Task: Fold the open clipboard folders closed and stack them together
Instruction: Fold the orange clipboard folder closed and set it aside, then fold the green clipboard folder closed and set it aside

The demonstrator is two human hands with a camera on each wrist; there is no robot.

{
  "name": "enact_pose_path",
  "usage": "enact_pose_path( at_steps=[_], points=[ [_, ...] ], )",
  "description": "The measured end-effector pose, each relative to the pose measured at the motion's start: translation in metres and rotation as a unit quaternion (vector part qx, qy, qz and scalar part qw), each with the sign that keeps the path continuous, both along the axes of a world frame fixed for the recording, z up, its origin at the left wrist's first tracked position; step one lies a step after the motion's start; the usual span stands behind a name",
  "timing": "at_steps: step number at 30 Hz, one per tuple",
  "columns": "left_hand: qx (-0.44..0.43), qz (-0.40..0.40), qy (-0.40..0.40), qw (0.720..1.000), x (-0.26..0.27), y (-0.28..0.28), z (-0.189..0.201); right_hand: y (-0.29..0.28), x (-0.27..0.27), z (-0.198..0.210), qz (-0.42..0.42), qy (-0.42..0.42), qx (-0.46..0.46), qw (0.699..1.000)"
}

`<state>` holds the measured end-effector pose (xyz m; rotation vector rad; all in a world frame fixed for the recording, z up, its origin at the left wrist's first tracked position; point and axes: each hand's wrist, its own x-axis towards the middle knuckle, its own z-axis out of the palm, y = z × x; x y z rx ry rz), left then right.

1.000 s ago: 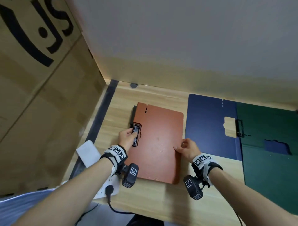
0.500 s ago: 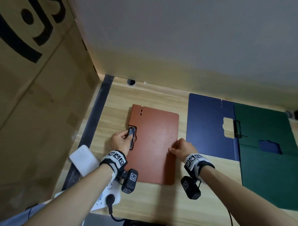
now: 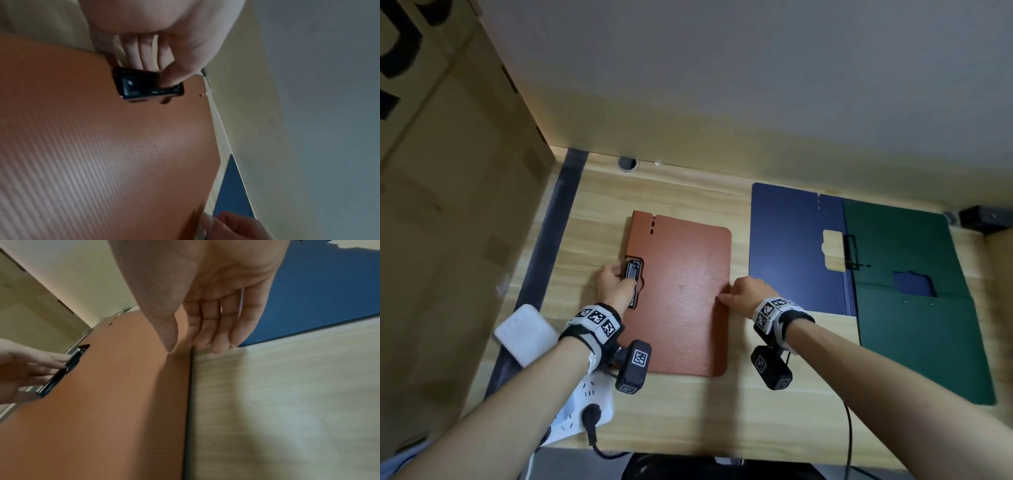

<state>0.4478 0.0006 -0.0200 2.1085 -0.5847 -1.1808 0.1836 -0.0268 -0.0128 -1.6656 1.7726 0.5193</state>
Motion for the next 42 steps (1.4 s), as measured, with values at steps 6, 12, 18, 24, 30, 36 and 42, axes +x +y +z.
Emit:
enact_pose_path(
  at_steps=[6, 12, 18, 24, 30, 36, 42],
  points=[
    [-0.111, -0.027, -0.075, 0.991, -0.051, -0.011, 0.020, 0.001, -0.062, 0.005, -0.076, -0.046, -0.016, 0.996],
    [-0.070, -0.149, -0.006, 0.986, -0.134, -0.017, 0.032, 0.002, -0.162, 0.005, -0.121, -0.073, -0.036, 0.989],
    [-0.017, -0.173, 0.059, 0.983, -0.252, -0.014, 0.017, 0.002, -0.288, 0.000, -0.199, -0.088, -0.181, 0.959],
    [-0.004, -0.216, 0.037, 0.976, -0.347, -0.008, 0.000, 0.010, -0.383, -0.018, -0.172, -0.020, -0.224, 0.959],
    [-0.013, -0.274, -0.032, 0.961, -0.402, -0.027, -0.004, 0.008, -0.396, -0.035, -0.109, -0.005, -0.233, 0.966],
    [-0.004, -0.342, -0.075, 0.937, -0.441, -0.072, -0.005, -0.011, -0.401, -0.044, -0.132, -0.025, -0.272, 0.953],
    [0.071, -0.471, -0.244, 0.844, -0.476, -0.124, -0.017, -0.018, -0.403, -0.058, -0.132, -0.019, -0.268, 0.954]
  ],
)
